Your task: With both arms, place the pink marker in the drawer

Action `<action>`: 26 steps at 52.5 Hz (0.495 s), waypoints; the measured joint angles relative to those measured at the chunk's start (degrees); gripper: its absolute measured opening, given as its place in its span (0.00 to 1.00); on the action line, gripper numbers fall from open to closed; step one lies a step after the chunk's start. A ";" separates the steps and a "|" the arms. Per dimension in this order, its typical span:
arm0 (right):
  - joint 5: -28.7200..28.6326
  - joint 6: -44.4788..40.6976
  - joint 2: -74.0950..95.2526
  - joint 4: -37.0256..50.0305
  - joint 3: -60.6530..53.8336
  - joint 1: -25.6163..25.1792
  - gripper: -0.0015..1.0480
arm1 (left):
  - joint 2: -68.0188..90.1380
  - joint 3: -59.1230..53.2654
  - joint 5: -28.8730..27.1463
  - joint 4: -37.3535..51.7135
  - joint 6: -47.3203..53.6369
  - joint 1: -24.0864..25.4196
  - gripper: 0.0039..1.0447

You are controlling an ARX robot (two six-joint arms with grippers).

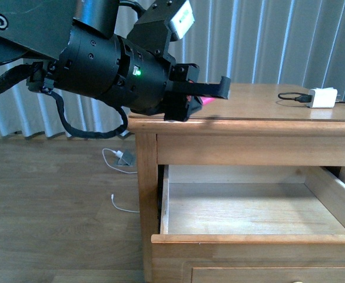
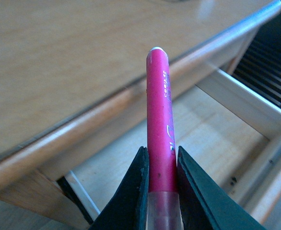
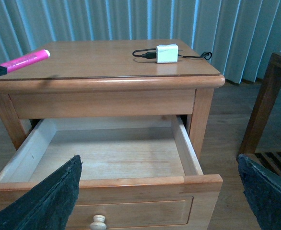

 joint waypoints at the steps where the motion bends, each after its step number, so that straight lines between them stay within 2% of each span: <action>1: 0.00 0.00 0.00 0.00 0.00 0.00 0.92 | 0.00 -0.28 0.28 -0.50 0.31 -0.24 0.14; 12: 0.00 0.00 0.00 0.00 0.00 0.00 0.92 | 3.98 -0.66 -0.74 -2.14 2.91 -2.78 0.14; 26: -0.02 0.00 0.00 0.00 0.00 0.00 0.92 | 14.29 7.06 -4.15 -4.85 4.07 -5.57 0.14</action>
